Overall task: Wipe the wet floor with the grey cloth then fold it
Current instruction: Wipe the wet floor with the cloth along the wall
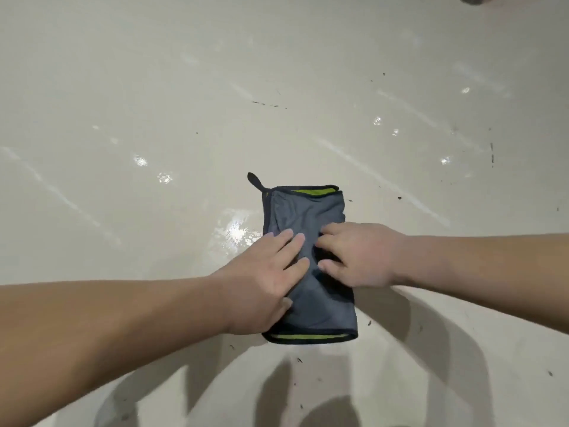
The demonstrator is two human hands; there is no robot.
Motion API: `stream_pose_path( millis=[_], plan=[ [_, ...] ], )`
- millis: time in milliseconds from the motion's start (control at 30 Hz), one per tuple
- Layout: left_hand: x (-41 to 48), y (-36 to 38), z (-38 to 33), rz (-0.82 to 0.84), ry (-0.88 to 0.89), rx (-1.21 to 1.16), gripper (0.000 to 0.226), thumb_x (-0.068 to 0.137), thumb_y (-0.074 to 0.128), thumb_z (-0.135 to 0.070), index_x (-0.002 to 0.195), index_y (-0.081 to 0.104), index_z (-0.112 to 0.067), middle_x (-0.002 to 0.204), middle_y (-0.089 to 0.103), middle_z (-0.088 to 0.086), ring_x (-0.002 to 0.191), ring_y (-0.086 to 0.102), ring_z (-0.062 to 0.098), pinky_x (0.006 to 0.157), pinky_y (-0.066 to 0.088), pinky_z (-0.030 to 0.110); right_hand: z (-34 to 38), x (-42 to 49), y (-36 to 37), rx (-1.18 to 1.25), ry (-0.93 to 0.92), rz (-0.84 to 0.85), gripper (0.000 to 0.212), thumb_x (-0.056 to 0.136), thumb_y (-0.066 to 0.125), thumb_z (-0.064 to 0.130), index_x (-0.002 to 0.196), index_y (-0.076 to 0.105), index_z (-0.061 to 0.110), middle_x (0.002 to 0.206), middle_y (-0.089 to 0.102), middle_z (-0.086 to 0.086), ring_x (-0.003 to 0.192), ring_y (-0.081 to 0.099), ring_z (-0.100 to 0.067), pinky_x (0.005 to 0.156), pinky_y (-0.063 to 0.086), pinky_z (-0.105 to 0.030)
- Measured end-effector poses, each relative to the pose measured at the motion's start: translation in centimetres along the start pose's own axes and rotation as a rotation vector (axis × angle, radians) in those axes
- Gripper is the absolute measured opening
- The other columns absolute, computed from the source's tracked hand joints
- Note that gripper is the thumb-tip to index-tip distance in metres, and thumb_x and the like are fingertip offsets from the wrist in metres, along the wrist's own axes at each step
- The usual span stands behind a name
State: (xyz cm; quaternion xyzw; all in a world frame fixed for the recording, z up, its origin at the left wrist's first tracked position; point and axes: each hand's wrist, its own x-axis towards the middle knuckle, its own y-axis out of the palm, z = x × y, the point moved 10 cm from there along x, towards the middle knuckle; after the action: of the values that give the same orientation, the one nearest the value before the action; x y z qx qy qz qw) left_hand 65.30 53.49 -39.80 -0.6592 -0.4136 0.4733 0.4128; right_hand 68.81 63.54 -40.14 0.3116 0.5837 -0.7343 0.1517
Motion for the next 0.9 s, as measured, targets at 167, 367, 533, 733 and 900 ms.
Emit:
stream_pose_path(
  millis=[167, 367, 533, 733, 900],
  plan=[
    [4.0, 4.9, -1.2, 0.05, -0.084, -0.003, 0.083, 0.097, 0.017, -0.073, 0.162, -0.01, -0.029, 0.164, -0.031, 0.016, 0.149, -0.033, 0.039, 0.122, -0.013, 0.057, -1.2, -3.3, -1.8, -0.231, 0.197, 0.419, 0.045, 0.106, 0.032, 0.05, 0.128, 0.058, 0.021, 0.122, 0.064, -0.004, 0.102, 0.059, -0.027, 0.079, 0.043, -0.037],
    [3.1, 5.6, -0.1, -0.116, -0.063, -0.057, 0.078, 0.095, 0.024, -0.076, 0.162, 0.018, -0.036, 0.171, 0.001, 0.012, 0.155, -0.019, 0.034, 0.126, -0.003, 0.052, 2.0, 1.8, -2.4, -0.127, 0.302, 0.288, 0.033, 0.106, 0.035, 0.042, 0.108, 0.061, 0.022, 0.103, 0.063, 0.0, 0.095, 0.059, -0.022, 0.083, 0.05, -0.039],
    [-1.0, 5.4, 4.4, -0.22, -0.131, -0.095, 0.072, 0.094, 0.035, -0.073, 0.154, 0.041, -0.035, 0.169, 0.02, 0.013, 0.158, -0.003, 0.033, 0.126, 0.004, 0.05, 4.8, 6.0, -3.2, 0.171, 0.388, -0.162, 0.022, 0.103, 0.034, 0.039, 0.094, 0.043, 0.021, 0.079, 0.053, 0.004, 0.077, 0.055, -0.024, 0.069, 0.043, -0.038],
    [-9.0, 7.2, 11.5, -0.147, -0.413, -0.05, 0.078, 0.094, 0.018, -0.078, 0.162, 0.007, -0.041, 0.17, -0.016, 0.007, 0.154, -0.025, 0.027, 0.126, -0.003, 0.051, 8.3, 9.1, -4.9, 0.328, 0.358, -0.273, 0.021, 0.099, 0.044, 0.037, 0.101, 0.05, 0.018, 0.092, 0.06, -0.004, 0.087, 0.058, -0.031, 0.074, 0.046, -0.038],
    [-18.7, 8.8, 16.7, -0.13, -0.742, -0.092, 0.079, 0.093, 0.009, -0.08, 0.161, -0.005, -0.041, 0.169, -0.02, 0.009, 0.154, -0.025, 0.028, 0.126, 0.0, 0.052, 13.9, 13.7, -7.4, 0.421, 0.214, -0.259, 0.021, 0.098, 0.044, 0.036, 0.094, 0.055, 0.019, 0.094, 0.063, -0.002, 0.09, 0.061, -0.029, 0.079, 0.051, -0.039]
  ],
)
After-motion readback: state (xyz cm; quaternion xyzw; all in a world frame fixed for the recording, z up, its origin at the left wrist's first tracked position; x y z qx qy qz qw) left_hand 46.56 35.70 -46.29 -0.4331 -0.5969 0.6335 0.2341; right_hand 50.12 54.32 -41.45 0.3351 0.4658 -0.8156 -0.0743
